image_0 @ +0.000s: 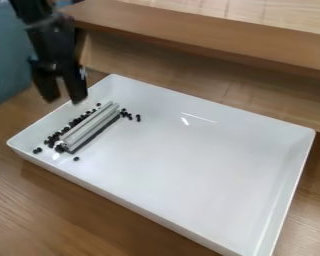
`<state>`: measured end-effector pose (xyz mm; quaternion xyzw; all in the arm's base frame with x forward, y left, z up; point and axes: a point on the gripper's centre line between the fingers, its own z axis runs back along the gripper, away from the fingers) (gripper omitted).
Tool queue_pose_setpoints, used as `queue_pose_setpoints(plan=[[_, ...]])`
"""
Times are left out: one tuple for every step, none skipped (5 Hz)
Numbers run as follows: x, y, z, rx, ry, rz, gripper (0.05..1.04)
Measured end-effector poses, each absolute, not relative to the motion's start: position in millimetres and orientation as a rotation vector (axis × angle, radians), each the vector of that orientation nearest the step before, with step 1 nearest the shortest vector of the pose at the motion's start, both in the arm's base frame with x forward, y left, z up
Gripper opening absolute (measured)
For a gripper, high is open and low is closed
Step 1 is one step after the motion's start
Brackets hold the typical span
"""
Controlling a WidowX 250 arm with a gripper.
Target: Sweep into pile
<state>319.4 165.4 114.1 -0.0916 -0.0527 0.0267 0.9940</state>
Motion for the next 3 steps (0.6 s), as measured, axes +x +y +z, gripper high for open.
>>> queue_pose_setpoints(plan=[[320.0,149.3,128.5,-0.168,-0.090,-0.010,0.999],[325.0,124.3,137.2,-0.148,-0.094,-0.081,0.999],[331.2,105.0,141.7,-0.136,-0.097,-0.147,0.999]])
